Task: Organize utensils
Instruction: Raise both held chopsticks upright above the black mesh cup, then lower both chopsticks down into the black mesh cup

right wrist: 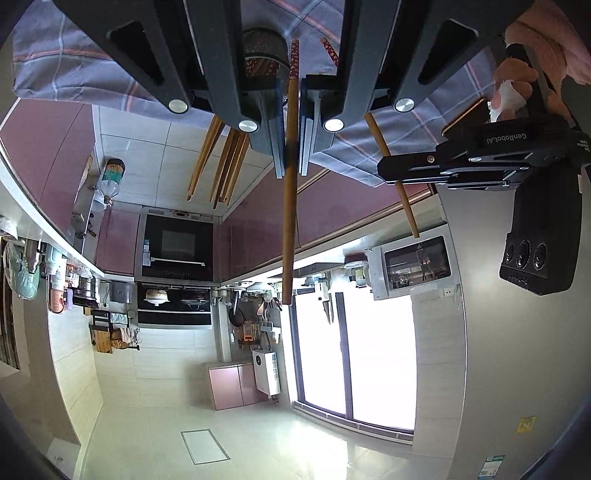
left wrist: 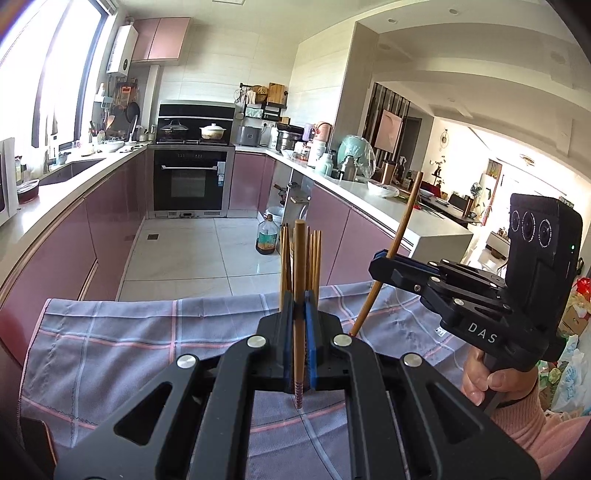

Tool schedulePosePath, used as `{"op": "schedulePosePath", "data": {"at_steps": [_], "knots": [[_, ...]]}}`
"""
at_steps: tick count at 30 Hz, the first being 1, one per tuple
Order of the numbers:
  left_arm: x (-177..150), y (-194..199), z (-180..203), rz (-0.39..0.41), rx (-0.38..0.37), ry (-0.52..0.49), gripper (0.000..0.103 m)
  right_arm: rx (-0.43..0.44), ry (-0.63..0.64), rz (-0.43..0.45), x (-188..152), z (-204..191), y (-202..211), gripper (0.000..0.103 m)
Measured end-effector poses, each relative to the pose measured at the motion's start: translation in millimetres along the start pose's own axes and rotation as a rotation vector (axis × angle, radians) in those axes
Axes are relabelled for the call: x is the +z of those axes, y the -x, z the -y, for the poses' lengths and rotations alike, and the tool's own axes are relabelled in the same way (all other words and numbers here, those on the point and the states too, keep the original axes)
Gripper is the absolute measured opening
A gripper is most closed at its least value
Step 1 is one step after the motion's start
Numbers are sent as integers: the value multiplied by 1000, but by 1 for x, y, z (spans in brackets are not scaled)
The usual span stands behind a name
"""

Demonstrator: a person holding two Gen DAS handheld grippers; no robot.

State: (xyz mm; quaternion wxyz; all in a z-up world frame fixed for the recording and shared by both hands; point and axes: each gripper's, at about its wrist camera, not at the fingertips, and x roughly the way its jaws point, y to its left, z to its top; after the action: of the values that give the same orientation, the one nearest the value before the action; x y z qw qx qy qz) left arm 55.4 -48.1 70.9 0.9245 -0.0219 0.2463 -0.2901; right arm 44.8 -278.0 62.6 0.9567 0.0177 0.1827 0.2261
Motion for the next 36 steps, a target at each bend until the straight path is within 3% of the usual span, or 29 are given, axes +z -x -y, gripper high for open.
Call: {"op": "schedulePosePath", "data": {"at_steps": [11, 36], "knots": [[21, 3, 13, 34, 2, -20, 7, -3, -9, 6, 6, 8, -3, 5], [36, 1, 18, 51, 6, -26, 7, -44, -50, 1, 9, 20, -21, 5]]}}
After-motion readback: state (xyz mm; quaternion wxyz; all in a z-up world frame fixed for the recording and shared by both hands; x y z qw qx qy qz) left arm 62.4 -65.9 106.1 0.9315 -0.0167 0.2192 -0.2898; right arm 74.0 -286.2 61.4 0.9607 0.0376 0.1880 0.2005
